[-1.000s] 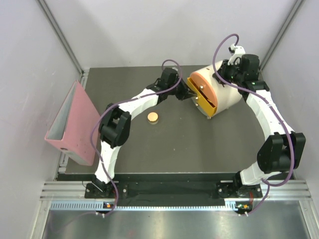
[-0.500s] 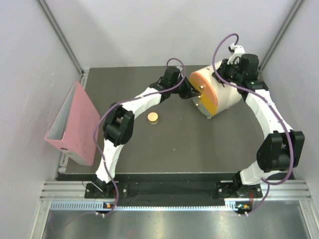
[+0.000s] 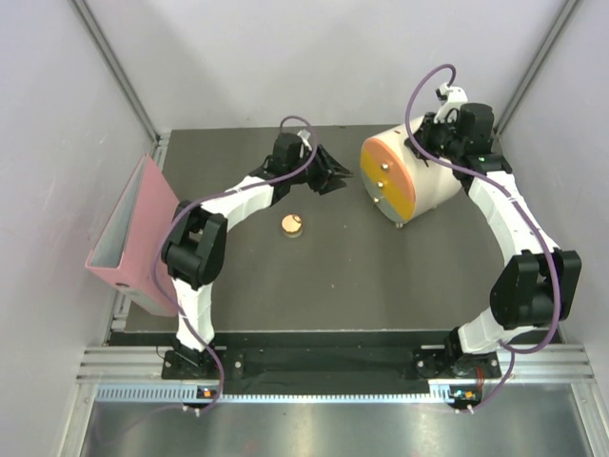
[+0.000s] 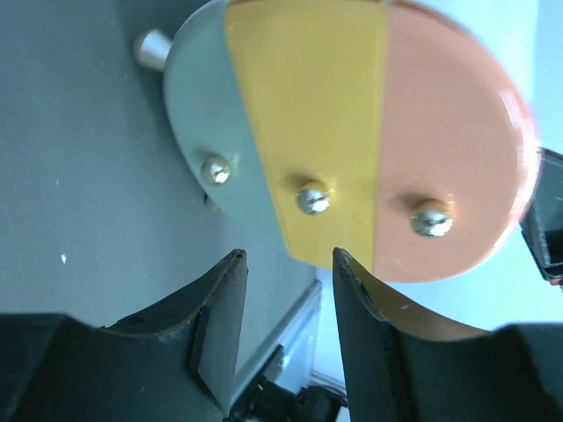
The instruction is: Organize the makeup
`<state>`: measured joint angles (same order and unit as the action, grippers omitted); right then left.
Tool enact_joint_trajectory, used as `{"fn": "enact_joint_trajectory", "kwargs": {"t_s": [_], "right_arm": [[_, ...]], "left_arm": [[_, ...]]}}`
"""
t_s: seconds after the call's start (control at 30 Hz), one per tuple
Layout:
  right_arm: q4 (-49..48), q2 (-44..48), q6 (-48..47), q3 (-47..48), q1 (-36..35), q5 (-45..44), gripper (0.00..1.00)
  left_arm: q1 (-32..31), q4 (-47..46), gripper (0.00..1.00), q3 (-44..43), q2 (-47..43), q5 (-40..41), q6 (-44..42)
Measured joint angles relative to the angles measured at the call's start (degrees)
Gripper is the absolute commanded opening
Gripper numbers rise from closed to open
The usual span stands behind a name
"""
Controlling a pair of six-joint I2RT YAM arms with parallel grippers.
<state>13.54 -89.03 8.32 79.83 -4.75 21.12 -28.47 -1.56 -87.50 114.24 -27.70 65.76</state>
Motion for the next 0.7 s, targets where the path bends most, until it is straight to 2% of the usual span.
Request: {"fn": "enact_joint_trajectory", "kwargs": {"t_s": [0.1,0.27,0.7], "right_arm": [[-0.61,0.0,0.28,-0.31,0.0,0.02,0.06],[-0.83,-0.02,0.35,-0.39,0.0,0.02,0.06],[-2.05,0.0,0.33,-1.01,0.0,0.2,0.06]], "left_arm": [[0.57,-4.94,0.47,3.54,1.42,-4.11,3.96],[0.15,-8.9,0.48,3.69,7.41,-8.85,7.85],[-1.2,-9.75,0.53,-4.26,17.16,-12.07,9.14]]}}
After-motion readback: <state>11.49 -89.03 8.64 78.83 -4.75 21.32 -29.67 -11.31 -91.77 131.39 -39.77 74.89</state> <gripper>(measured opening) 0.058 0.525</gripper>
